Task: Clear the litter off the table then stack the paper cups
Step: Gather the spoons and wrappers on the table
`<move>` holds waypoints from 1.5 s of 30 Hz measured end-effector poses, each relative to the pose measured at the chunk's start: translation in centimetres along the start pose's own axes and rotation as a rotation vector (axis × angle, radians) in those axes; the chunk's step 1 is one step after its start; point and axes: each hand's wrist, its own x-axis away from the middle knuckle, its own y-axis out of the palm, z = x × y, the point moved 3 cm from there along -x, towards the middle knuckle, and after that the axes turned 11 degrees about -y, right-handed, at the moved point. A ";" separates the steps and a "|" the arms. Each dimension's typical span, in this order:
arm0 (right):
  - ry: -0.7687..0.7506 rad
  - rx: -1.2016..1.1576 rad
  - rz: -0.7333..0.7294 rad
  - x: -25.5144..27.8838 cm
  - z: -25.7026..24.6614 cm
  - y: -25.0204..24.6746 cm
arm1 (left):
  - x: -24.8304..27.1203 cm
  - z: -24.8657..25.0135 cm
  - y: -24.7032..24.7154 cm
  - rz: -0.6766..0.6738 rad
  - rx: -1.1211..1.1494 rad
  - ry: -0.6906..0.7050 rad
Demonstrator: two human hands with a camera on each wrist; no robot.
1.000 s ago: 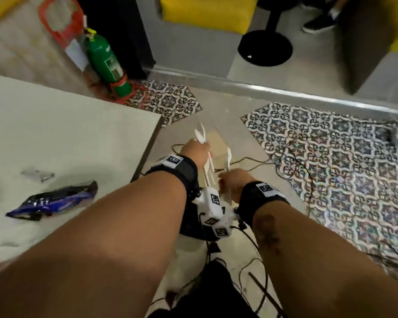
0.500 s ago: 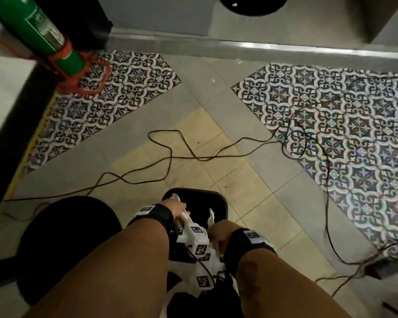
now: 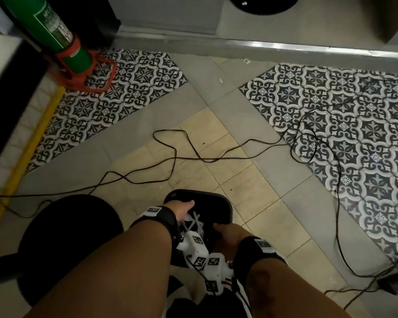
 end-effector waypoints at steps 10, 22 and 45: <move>-0.508 0.325 0.079 16.2 -12.8 1.5 | 24.5 3.1 -3.0 0.203 -0.402 0.526; -1.366 0.910 -0.455 50.1 -22.6 27.9 | 59.5 -16.2 -23.4 1.013 -0.269 1.134; -1.449 2.606 -0.362 41.4 0.4 44.4 | 38.7 -64.0 -12.8 1.003 0.388 0.086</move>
